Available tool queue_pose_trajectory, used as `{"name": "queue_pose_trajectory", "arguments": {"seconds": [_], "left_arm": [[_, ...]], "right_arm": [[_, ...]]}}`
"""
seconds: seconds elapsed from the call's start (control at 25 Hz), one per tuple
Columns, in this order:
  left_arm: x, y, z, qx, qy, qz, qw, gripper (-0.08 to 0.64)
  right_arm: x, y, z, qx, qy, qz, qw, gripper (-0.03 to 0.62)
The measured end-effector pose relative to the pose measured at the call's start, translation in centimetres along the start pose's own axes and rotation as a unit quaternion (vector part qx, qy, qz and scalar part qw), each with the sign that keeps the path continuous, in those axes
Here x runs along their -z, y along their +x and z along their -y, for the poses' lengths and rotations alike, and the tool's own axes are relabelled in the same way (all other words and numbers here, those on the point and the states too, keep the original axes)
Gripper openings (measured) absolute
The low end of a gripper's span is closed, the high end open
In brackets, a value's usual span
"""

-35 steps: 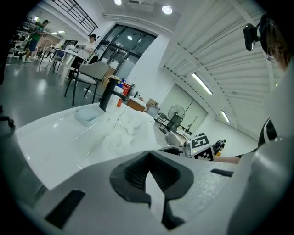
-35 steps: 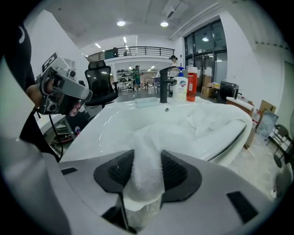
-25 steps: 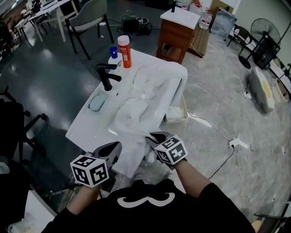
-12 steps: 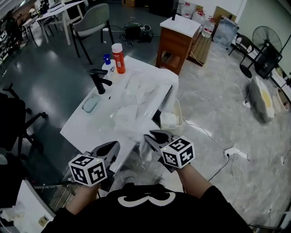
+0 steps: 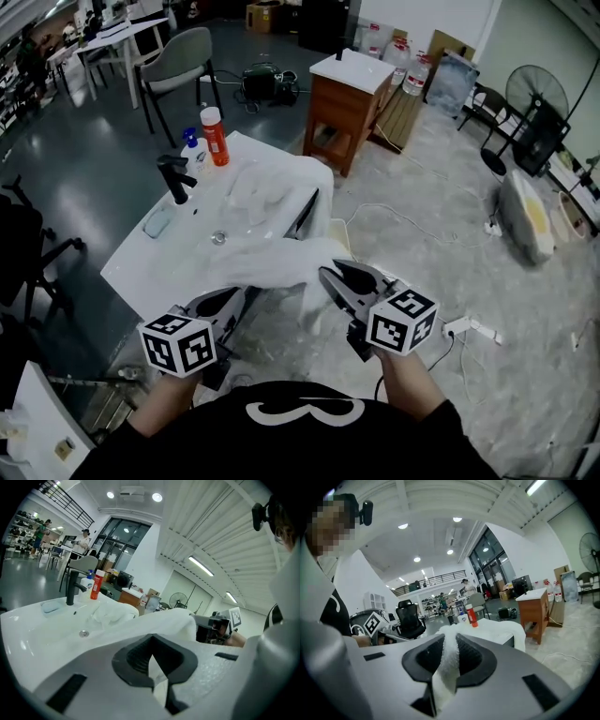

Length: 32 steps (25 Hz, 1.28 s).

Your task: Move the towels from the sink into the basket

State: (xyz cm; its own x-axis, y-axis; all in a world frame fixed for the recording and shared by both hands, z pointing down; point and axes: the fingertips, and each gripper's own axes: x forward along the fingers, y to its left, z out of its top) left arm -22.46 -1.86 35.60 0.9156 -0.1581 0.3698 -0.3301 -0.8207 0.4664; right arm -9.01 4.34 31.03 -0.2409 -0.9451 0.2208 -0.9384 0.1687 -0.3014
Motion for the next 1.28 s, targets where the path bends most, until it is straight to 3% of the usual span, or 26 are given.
{"name": "queue_pose_trajectory", "arguments": {"seconds": [0.36, 0.64, 0.92, 1.28], "left_arm": [[0.9, 6.2, 7.4, 0.030, 0.021, 0.002, 0.9993, 0.005], [2.5, 11.0, 11.5, 0.060, 0.030, -0.028, 0.9974, 0.005], [2.9, 18.3, 10.9, 0.079, 0.023, -0.068, 0.9944, 0.005], [0.4, 32.4, 7.5, 0.096, 0.011, -0.100, 0.9903, 0.005]], "right_arm": [[-2.4, -11.0, 4.3, 0.038, -0.010, 0.064, 0.997, 0.069], [-1.3, -16.0, 9.5, 0.092, 0.012, 0.070, 0.993, 0.069], [2.7, -15.7, 16.8, 0.145, 0.047, 0.026, 0.988, 0.069], [5.0, -13.0, 30.3, 0.198, 0.090, -0.021, 0.976, 0.069]]}}
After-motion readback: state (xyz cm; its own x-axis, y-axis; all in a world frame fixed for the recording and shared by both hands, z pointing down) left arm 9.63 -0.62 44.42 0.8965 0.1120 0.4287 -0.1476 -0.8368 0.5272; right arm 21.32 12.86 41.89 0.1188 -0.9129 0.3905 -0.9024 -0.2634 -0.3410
